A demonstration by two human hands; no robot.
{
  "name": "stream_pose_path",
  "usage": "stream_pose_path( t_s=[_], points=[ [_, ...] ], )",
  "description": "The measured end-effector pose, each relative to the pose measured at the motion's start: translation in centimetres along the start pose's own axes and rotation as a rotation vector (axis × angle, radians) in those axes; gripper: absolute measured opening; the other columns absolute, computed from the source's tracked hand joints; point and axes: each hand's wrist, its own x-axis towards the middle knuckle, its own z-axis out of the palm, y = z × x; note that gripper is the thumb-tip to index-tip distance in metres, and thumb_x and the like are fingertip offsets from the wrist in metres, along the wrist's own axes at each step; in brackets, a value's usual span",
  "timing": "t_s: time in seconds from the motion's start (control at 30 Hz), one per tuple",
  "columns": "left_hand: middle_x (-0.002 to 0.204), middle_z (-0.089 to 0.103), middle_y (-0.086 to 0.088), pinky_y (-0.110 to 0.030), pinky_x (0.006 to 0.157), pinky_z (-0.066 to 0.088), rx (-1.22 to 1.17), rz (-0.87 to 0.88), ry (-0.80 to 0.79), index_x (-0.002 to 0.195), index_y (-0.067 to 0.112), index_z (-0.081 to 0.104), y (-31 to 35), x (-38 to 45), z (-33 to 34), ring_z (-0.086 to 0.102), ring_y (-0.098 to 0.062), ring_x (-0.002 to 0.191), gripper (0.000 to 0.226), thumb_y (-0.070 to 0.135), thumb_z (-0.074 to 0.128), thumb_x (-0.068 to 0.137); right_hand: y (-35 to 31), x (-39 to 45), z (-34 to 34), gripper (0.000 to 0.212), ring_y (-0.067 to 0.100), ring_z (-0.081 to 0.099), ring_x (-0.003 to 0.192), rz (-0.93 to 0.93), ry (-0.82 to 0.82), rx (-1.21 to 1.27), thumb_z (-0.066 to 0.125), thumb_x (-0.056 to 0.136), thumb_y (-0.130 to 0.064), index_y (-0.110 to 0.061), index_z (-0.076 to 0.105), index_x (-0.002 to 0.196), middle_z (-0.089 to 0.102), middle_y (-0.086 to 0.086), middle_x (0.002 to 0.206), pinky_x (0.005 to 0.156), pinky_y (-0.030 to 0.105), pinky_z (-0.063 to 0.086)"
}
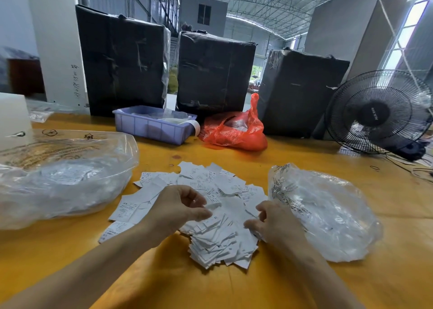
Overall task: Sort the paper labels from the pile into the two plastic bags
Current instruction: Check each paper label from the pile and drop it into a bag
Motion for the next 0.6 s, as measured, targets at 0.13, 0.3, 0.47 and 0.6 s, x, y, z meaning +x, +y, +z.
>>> stream_pose_path(
  t_s=[0.13,0.3,0.47,0.6],
  points=[
    [0.061,0.070,-0.007,-0.014,0.050,0.047,-0.004,0.002,-0.034,0.073,0.002,0.071,-0.3,0.0,0.0,0.062,-0.008,0.052,0.012,0.004,0.081,0.067,-0.3,-0.2,-0.2,0.036,0.021,0.055,0.076,0.008,-0.018,0.056,0.074,0.077,-0.043,-0.008,0.067,0.084,0.058,0.007,0.080,0.064,0.030,0.040],
    [0.071,0.073,-0.007,-0.017,0.052,0.048,-0.072,-0.050,-0.056,0.077,0.005,0.073,-0.7,0.2,0.1,0.062,-0.008,0.056,0.012,0.017,0.072,0.078,-0.2,-0.1,0.1,0.040,0.020,0.051,0.085,0.025,-0.079,0.062,0.073,0.074,-0.051,-0.015,0.064,0.088,0.055,0.004,0.092,0.071,0.030,0.041],
    [0.078,0.075,-0.008,-0.017,0.053,0.047,-0.091,-0.065,-0.106,0.081,0.003,0.074,-0.8,0.1,0.1,0.063,-0.008,0.060,0.017,0.020,0.070,0.080,-0.5,-0.2,-0.6,0.016,0.012,0.056,0.067,0.013,0.050,0.247,0.075,0.079,-0.021,-0.015,0.061,0.079,0.061,0.001,0.079,0.058,0.020,0.045],
    [0.079,0.075,-0.007,-0.019,0.049,0.048,-0.084,-0.066,-0.131,0.082,0.003,0.074,-0.6,0.0,0.1,0.064,-0.007,0.060,0.020,0.022,0.069,0.081,-1.4,-0.5,-1.7,0.008,0.013,0.058,0.067,-0.091,0.184,0.622,0.071,0.083,-0.013,-0.016,0.068,0.075,0.064,-0.002,0.069,0.058,0.020,0.043]
  ],
)
